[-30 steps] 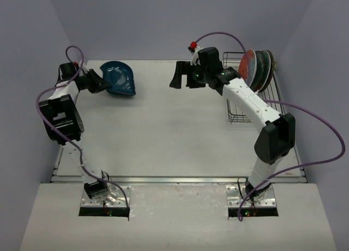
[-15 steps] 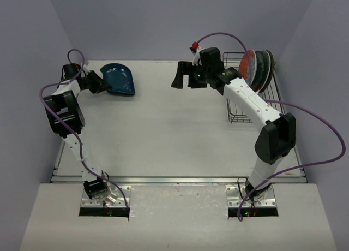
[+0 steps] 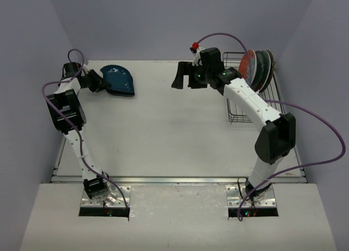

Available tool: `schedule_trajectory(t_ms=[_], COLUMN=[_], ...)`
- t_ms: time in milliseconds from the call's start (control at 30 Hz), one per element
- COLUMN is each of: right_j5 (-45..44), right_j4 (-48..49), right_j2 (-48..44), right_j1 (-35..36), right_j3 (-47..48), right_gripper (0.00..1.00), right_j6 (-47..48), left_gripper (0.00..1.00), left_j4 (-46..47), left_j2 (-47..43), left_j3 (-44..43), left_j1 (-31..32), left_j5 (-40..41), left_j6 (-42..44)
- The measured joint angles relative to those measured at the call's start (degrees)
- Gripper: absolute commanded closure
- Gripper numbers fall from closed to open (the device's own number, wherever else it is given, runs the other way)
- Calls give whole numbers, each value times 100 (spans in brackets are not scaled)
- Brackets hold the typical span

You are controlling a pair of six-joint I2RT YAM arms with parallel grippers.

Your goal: Unload the plates from the dish rack

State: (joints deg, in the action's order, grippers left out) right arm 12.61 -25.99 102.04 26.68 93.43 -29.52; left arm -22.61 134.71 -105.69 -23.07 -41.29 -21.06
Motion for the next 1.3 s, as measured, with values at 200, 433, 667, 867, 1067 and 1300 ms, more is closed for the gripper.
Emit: schedule_trajectory(t_ms=[200, 433, 667, 867, 1067, 1300], right_j5=[14, -50, -363, -662, -1929, -3190], right_j4=[0, -52, -219, -409, -536, -625], right_j2=[0, -55, -416, -821, -941, -574], right_j1=[-13, -37, -189, -774, -1265, -1834], right_j3=[0, 2, 2, 2, -1, 223], right_gripper=[1, 1, 1, 3, 20, 30], right_j6=[0, 89, 293, 502, 1300, 2014], left_gripper=[57, 0, 0, 0, 0, 0], left_j4=[-199, -510, -847, -512, 166, 596], left_j2=[0, -10, -586, -2229, -4055, -5519], left_j3=[-229, -629, -510, 752, 2442, 3205], left_j1=[-10, -13, 22, 130, 871, 2897], left_j5=[4, 73, 797, 1363, 2367, 3331], left_j6=[122, 417, 808, 1040, 1295, 1692])
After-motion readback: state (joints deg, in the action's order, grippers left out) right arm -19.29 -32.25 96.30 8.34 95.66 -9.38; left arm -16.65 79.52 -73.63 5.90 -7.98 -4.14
